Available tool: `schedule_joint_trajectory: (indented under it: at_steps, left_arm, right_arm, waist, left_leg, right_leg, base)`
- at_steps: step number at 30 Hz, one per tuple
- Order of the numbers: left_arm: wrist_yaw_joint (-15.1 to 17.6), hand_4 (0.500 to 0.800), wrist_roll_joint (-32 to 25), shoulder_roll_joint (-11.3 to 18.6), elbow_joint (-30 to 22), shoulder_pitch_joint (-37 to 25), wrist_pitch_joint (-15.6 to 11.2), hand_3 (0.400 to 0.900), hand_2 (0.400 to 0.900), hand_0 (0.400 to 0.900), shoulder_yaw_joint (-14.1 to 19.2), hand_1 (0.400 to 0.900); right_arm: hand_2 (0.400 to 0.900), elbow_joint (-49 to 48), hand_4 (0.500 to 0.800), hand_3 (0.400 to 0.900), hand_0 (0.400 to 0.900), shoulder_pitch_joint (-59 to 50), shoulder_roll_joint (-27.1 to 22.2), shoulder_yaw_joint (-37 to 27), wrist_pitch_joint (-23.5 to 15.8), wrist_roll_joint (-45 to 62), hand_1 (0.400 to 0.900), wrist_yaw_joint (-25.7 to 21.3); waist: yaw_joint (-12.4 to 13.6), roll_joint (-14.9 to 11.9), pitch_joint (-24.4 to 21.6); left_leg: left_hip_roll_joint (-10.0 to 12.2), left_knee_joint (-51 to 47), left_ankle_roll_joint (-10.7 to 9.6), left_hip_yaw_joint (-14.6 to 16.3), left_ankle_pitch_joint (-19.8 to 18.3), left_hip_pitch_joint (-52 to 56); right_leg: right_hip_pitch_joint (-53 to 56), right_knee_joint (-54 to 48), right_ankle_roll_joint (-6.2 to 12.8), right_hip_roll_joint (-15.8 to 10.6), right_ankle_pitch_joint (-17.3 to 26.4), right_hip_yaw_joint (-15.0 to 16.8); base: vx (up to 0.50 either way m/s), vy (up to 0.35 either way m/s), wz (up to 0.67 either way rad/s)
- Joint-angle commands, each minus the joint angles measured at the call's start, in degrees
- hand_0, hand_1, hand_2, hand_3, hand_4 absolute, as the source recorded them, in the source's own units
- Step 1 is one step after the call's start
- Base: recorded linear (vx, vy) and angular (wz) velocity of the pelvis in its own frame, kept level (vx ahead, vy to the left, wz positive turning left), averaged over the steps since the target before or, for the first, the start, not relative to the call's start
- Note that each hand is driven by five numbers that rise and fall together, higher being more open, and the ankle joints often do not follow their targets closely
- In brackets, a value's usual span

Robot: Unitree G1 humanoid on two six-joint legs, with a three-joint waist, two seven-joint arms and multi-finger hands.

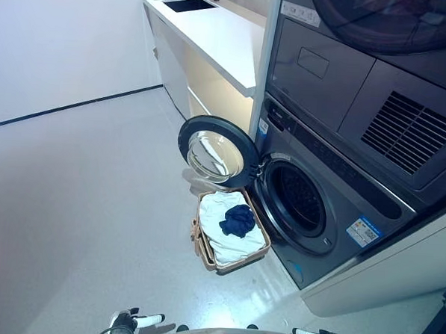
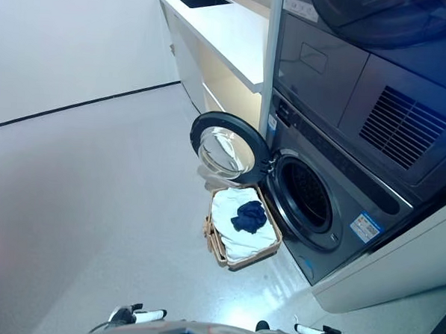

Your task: Put the clothes in the basket into the washing machine.

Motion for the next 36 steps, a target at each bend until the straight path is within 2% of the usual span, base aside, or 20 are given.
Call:
schedule_joint_trajectory:
  at_steps: [1,27,33,36]
  left_arm:
    - [0.4,0.8,1.6,1.0,3.3,-2.7,-0.5,0.9,0.9,0.9,-0.2,0.9]
    - [0.8,0.8,1.2,0.6,3.5,-2.4,-0.4,0.9,0.9,0.9,0.0,0.9]
    - [1.3,0.8,0.3,1.0,2.9,-3.6,-0.3,0.9,0.9,0.9,0.0,0.9]
    - [1.4,0.8,-0.9,0.8,2.4,-4.0,-0.4,0.9,0.9,0.9,0.2,0.9]
  right_arm:
    - [0.9,2.2,0.8,0.9,0.9,-3.4,-0.9,1.7,-0.5,-1.9,0.9,-0.7]
    - [0.9,1.6,0.8,0.9,0.9,-3.4,-0.4,1.9,-0.6,-1.8,0.9,-0.7]
    - [0.9,0.4,0.8,0.9,0.9,-4.7,-0.7,2.2,-0.8,-1.3,0.9,-0.7]
    - [0.9,0.0,0.8,0.9,0.9,-5.0,-1.0,2.2,-1.0,-0.8,0.9,-0.9]
  waist:
    - [0.2,-1.9,0.2]
    - [0.0,-1.6,0.8]
    - [-0.1,-1.0,2.5]
    - [0.1,-1.1,3.3]
  left_leg:
    - [-2.3,0.2,0.1,-0.5,-3.3,0.8]
    - [-1.9,0.2,-0.2,-1.2,-3.3,1.2]
    - [-1.0,0.3,-0.3,-1.2,-2.1,0.0]
    - [-0.8,4.7,-0.7,-1.7,-3.0,-2.1]
  right_leg:
    - [1.9,0.3,2.04,0.0,-1.2,0.6]
    - [2.3,1.0,1.68,0.4,-2.0,-0.2]
    - [-1.9,7.0,0.68,1.3,-4.2,0.4]
    - [-2.3,7.4,0.06,1.4,-4.6,0.3]
  base:
    - [0.0,0.0,0.0]
    - [0.0,-0.005,0.0]
    - [-0.04,-0.084,-0.02]
    - [-0.03,-0.145,0.04]
